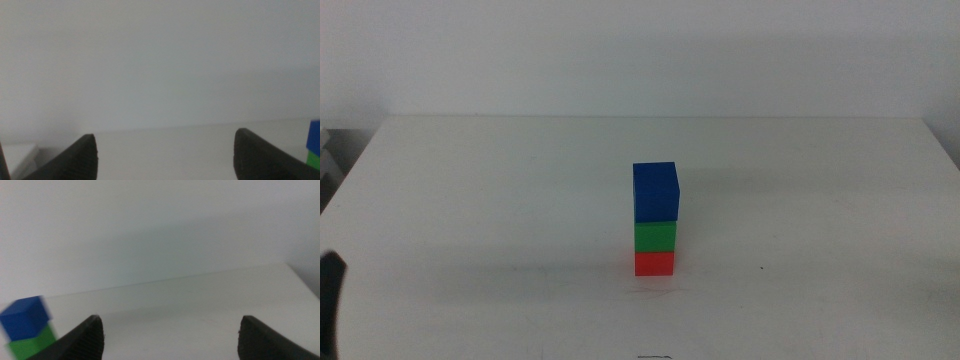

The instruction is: Stack red cubes first, then green, then blue cubes in a specific spot.

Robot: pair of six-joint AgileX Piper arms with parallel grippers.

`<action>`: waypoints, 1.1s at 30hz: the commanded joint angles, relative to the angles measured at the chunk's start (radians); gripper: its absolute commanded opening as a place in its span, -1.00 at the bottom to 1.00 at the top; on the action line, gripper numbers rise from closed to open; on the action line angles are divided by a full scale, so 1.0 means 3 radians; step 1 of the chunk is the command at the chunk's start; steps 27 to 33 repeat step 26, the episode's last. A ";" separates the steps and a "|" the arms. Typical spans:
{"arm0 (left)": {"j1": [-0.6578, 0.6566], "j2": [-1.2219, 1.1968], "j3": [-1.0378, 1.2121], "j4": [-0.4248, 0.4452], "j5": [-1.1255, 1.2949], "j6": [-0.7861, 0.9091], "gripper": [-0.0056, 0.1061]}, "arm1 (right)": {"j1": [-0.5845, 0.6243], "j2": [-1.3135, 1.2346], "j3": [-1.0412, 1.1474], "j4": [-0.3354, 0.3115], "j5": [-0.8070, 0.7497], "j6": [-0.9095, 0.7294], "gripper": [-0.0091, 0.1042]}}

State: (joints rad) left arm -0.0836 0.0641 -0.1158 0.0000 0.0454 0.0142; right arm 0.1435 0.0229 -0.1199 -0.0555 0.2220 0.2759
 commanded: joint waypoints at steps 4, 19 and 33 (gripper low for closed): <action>0.0007 -0.0165 0.0253 -0.0107 -0.0311 -0.0016 0.76 | -0.0413 -0.0184 0.0221 0.0059 -0.0283 -0.0033 0.82; 0.0007 -0.0327 0.0474 -0.0104 -0.0441 -0.0016 0.76 | -0.0437 -0.0183 0.0436 -0.0243 -0.0187 -0.0033 0.82; 0.0019 -0.0328 0.0474 -0.0097 -0.0438 -0.0016 0.76 | -0.0437 -0.0183 0.0436 -0.0243 -0.0173 -0.0033 0.82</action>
